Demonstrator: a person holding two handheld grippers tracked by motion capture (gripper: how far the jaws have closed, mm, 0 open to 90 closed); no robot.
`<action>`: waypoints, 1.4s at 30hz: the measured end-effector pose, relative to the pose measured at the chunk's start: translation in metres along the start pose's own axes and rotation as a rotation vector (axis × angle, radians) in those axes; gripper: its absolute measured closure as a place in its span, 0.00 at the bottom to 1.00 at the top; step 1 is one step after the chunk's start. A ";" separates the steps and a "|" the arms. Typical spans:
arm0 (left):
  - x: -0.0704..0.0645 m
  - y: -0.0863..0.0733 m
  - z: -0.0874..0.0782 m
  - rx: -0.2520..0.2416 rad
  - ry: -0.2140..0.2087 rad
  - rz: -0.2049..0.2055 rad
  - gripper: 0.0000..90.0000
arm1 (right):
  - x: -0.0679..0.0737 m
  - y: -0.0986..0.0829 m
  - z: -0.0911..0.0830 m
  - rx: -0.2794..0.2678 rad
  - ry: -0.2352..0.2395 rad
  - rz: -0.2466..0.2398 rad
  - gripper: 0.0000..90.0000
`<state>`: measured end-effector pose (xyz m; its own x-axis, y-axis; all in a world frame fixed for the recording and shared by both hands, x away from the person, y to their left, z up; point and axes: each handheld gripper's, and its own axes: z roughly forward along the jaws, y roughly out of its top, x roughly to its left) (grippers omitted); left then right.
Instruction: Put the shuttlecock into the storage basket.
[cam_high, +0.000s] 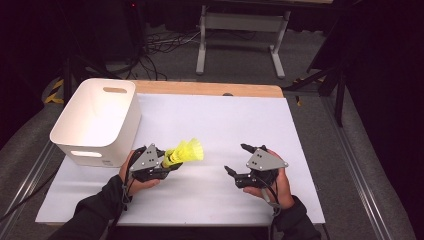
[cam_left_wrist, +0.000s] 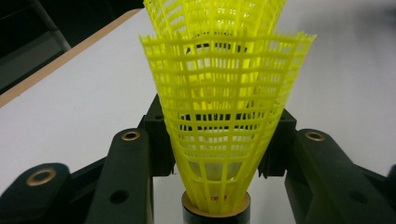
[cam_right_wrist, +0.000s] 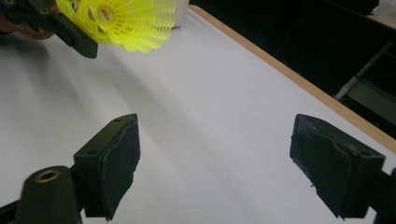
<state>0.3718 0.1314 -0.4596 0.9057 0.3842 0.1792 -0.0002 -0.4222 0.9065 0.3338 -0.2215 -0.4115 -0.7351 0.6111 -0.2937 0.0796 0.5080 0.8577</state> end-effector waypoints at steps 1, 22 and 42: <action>0.000 0.000 0.000 -0.001 0.000 -0.001 0.64 | 0.000 -0.003 0.000 0.001 -0.001 0.004 0.19; 0.001 0.005 -0.014 -0.036 0.021 0.003 0.63 | 0.000 -0.023 -0.002 0.005 -0.027 0.019 0.18; 0.002 0.009 -0.026 -0.073 0.039 0.003 0.63 | 0.001 -0.026 0.003 0.005 -0.010 0.031 0.18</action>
<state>0.3625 0.1500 -0.4413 0.8886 0.4148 0.1957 -0.0356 -0.3629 0.9312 0.3333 -0.2324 -0.4351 -0.7253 0.6328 -0.2710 0.1062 0.4918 0.8642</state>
